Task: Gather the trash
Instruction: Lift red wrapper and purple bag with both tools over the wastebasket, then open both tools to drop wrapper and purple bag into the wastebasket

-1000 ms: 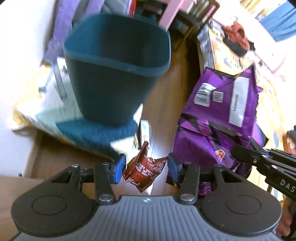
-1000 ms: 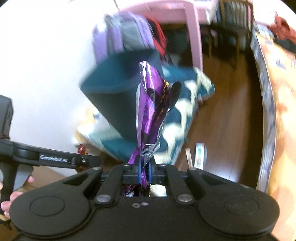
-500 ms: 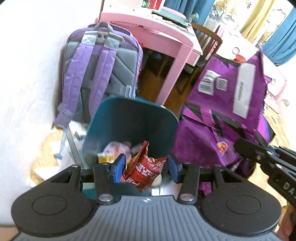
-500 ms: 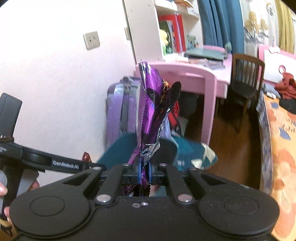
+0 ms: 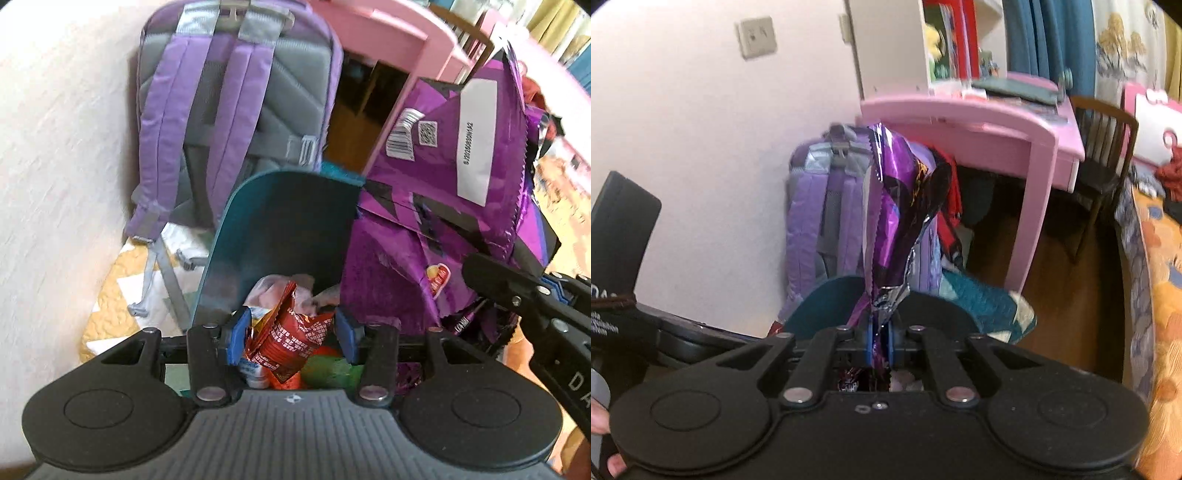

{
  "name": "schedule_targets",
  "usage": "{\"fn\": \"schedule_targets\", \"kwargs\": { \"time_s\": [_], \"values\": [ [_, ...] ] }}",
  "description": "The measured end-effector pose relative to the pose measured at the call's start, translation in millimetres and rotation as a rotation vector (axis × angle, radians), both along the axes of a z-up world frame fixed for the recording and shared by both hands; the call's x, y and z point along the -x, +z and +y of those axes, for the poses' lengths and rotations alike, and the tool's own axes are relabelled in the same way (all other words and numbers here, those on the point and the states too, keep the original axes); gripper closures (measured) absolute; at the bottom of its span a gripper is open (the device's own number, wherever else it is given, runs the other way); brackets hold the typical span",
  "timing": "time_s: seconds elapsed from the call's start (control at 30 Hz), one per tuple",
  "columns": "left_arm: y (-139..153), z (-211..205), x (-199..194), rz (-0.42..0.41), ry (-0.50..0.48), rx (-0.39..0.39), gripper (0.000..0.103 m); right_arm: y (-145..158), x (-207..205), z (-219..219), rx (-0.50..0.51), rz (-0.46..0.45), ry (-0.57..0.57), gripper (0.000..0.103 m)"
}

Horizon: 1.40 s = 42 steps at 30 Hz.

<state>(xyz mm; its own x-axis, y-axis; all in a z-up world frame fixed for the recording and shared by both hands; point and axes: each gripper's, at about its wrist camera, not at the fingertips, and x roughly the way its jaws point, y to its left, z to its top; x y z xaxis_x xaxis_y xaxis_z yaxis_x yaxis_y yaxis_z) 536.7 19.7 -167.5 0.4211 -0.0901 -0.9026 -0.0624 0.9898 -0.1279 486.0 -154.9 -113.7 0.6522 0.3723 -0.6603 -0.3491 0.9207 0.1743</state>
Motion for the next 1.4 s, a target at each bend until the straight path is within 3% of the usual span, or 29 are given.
{"fn": "schedule_targets", "kwargs": {
  "time_s": [0.1, 0.37, 0.5, 0.6, 0.67, 0.73, 0.83, 0.93, 1.2, 1.4],
  "values": [
    [-16, -2, -3, 0.028, -0.003, -0.019, 0.055, -18, -5, -1, -0.016, 0.064, -0.026, 0.096],
    [-45, -10, -9, 0.086, -0.005, -0.034, 0.054, -34, -19, -7, -0.009, 0.117, -0.106, 0.093],
    [-47, -13, -11, 0.09, -0.008, -0.034, 0.053, -37, -24, -9, 0.017, 0.13, -0.119, 0.081],
    [-46, -14, -11, 0.087, -0.006, -0.039, 0.051, -37, -23, -8, 0.043, 0.129, -0.11, 0.079],
    [-44, -13, -10, 0.08, -0.003, -0.024, 0.048, -35, -21, -9, 0.055, 0.128, -0.107, 0.072],
    [-40, -12, -7, 0.066, 0.005, -0.02, 0.037, -33, -21, -12, 0.05, 0.132, -0.1, 0.065],
    [-33, -13, -1, 0.047, -0.001, -0.019, 0.036, -30, -14, -14, 0.058, 0.128, -0.087, 0.062],
    [-26, -14, 7, 0.031, -0.016, -0.029, 0.036, -27, -6, -16, 0.071, 0.123, -0.079, 0.051],
    [3, -12, 40, -0.032, -0.089, -0.052, 0.033, -2, 27, -23, 0.057, 0.099, -0.049, 0.045],
    [29, -4, 68, -0.078, -0.115, -0.027, 0.032, 23, 57, -27, 0.025, 0.081, -0.047, 0.042]
  ]
}}
